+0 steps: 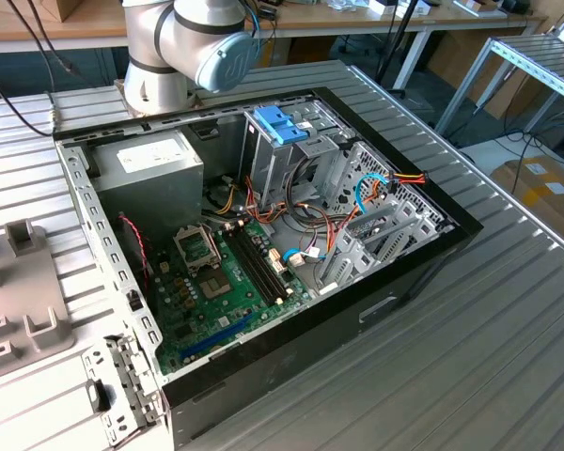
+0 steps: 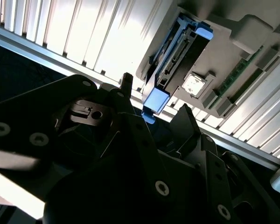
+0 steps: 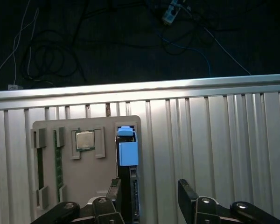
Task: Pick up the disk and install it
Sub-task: 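Pick up the disk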
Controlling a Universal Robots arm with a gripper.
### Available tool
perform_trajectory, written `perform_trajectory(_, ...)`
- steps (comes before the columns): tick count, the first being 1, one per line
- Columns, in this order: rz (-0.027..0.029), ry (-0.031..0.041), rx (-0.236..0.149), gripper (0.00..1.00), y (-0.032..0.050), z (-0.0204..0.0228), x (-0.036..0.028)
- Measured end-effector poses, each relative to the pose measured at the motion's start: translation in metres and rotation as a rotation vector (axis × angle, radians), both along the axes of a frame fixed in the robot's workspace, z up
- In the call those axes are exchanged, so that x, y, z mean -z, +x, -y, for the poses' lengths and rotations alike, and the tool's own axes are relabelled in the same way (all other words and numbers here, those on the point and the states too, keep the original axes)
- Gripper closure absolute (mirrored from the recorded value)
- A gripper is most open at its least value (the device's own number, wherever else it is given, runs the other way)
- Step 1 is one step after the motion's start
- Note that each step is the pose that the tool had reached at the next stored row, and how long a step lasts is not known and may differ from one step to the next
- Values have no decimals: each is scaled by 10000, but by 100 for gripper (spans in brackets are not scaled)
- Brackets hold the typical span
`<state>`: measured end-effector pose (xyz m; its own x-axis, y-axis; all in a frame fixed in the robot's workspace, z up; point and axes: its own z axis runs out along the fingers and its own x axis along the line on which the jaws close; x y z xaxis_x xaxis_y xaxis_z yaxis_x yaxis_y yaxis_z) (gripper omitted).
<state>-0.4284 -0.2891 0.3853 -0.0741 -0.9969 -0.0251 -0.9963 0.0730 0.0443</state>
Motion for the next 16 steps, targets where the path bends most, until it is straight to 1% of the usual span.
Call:
perform_trajectory(5, 0, 0, 1, 40, 0, -9, 5)
perform_trajectory(16, 0, 4, 1, 40, 0, -11, 26)
